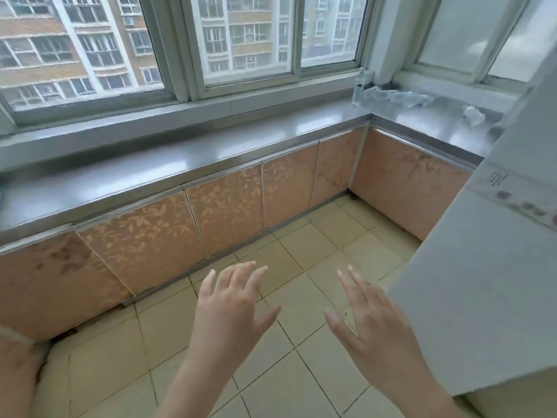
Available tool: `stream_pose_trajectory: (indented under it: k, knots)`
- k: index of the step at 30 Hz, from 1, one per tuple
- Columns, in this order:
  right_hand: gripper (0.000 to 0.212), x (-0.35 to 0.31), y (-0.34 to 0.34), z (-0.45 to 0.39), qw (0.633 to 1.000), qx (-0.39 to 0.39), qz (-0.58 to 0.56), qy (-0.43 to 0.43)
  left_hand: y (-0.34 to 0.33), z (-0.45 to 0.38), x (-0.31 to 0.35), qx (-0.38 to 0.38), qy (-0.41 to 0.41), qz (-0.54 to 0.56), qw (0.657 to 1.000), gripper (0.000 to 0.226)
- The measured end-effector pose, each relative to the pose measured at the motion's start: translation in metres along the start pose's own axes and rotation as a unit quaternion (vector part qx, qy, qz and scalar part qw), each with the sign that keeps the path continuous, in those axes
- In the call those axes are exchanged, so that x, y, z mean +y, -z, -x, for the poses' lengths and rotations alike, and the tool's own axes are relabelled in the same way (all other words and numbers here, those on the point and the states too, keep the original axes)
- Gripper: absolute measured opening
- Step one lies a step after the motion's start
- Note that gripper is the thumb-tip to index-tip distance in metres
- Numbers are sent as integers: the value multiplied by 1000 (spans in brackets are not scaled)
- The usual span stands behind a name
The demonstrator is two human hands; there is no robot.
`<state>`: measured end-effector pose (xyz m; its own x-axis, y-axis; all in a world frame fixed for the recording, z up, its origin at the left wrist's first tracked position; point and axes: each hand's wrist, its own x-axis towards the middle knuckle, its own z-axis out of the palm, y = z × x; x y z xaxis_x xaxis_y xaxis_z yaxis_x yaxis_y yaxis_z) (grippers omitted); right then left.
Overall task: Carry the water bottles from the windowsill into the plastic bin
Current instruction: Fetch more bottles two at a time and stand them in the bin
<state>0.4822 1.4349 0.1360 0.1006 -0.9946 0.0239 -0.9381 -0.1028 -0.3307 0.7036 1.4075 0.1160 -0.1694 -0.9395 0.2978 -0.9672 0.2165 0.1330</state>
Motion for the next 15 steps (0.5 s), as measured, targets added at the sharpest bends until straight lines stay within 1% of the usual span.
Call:
stream_pose_trajectory:
  k: [5,10,15]
  knots:
    - [85,27,-1,-76,998,0,5,-57,-38,-93,-4,-1,-50,15,999,59]
    - [86,58,-2,-179,998,5,-8,-62,-81,-200,-8,7,-46,29,998,63]
    - [82,96,9,-291,998,8,-14,-55,-109,-311,-2,-9,-56,9,998,63]
